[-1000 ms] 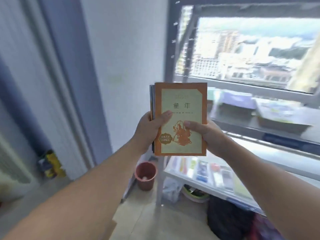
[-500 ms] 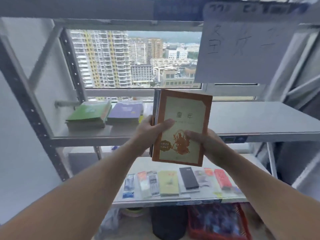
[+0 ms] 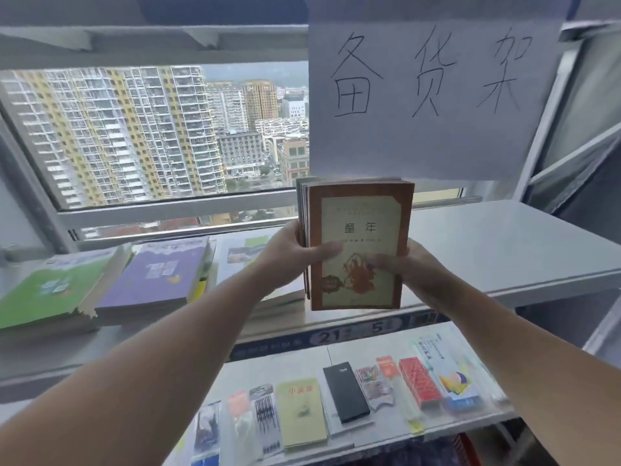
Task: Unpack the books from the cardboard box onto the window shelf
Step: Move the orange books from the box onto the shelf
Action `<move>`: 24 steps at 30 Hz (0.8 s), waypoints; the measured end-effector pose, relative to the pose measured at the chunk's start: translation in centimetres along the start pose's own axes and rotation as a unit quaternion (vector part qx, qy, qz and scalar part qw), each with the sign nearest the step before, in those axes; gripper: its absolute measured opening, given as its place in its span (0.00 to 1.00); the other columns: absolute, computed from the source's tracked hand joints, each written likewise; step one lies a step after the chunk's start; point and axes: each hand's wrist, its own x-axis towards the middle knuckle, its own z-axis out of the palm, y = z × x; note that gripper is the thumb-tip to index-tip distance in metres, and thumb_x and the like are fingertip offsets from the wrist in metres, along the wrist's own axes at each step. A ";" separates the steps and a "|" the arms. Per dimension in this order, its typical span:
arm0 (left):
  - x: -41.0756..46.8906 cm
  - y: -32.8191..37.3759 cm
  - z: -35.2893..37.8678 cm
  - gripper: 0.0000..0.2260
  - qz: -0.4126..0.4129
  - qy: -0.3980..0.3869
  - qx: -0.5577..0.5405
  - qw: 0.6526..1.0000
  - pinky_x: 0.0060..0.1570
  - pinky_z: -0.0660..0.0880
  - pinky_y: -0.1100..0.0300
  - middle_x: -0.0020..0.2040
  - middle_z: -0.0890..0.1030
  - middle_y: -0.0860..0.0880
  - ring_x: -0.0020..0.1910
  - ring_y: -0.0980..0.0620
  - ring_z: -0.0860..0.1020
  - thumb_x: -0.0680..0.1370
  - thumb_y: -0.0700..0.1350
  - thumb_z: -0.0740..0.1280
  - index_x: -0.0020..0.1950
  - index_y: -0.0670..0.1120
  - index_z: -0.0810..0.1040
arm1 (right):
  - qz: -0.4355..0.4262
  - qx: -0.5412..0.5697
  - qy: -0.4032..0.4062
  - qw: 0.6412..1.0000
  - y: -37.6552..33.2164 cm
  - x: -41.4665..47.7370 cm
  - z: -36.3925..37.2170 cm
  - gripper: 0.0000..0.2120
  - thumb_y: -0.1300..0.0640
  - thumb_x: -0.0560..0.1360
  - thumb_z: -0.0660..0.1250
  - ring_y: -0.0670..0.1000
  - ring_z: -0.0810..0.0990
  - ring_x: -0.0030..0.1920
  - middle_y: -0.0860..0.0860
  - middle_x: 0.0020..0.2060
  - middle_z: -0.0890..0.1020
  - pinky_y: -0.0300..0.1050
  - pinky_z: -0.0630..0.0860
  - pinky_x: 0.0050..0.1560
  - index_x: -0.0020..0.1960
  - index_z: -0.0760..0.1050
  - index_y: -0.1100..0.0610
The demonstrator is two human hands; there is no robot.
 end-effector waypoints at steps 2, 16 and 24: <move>1.5 -0.5 -0.1 0.23 -0.003 0.009 0.013 1.000 0.43 0.81 0.69 0.55 0.89 0.55 0.50 0.59 0.87 0.72 0.52 0.82 0.64 0.50 0.82 | -0.007 0.002 -0.008 1.000 0.6 1.6 -0.8 0.15 0.56 0.77 0.77 0.55 0.88 0.57 0.51 0.56 0.89 0.47 0.86 0.48 0.60 0.84 0.41; 7.0 -1.1 2.0 0.18 0.004 0.039 0.006 0.999 0.49 0.83 0.63 0.55 0.89 0.54 0.53 0.54 0.88 0.72 0.48 0.81 0.61 0.48 0.84 | -0.013 -0.001 -0.042 0.999 2.0 8.1 -6.6 0.18 0.53 0.71 0.78 0.54 0.89 0.54 0.50 0.54 0.89 0.45 0.86 0.44 0.60 0.83 0.45; 7.3 -4.1 3.5 0.28 -0.036 0.034 0.034 0.998 0.63 0.81 0.46 0.61 0.87 0.55 0.60 0.51 0.85 0.66 0.55 0.83 0.64 0.54 0.81 | 0.008 0.057 -0.062 0.996 6.3 7.8 -7.1 0.29 0.61 0.73 0.78 0.59 0.86 0.61 0.56 0.62 0.86 0.55 0.85 0.56 0.72 0.75 0.56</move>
